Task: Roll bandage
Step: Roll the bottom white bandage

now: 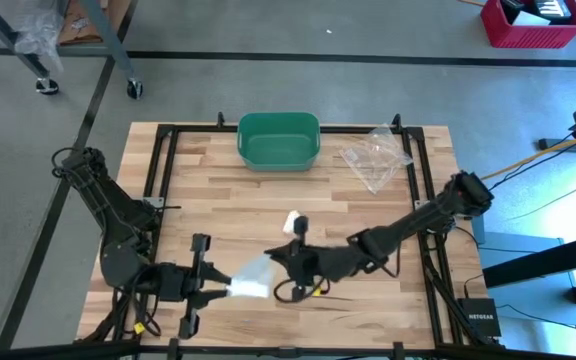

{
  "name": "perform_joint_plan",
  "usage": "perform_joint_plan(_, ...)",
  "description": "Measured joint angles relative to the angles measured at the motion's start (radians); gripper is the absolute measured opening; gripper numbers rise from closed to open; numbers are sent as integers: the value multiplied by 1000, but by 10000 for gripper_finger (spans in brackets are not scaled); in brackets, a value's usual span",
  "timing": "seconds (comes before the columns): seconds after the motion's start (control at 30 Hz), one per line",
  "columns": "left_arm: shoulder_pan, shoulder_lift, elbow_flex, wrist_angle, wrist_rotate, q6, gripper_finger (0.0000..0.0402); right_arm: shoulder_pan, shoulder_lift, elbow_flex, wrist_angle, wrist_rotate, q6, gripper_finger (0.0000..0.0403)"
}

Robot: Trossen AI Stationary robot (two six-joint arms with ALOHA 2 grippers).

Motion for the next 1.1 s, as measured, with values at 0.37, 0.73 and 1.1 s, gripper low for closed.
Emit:
perform_joint_plan(0.37,3,0,0,-37,-188,33,40,46,-1,0,-7,-67,98,9)
perform_joint_plan(0.73,-39,0,0,-39,-462,138,40,48,5,0,-19,-168,96,7)
perform_joint_plan(1.1,-44,0,0,-64,-318,123,40,11,9,-5,-9,-164,258,9)
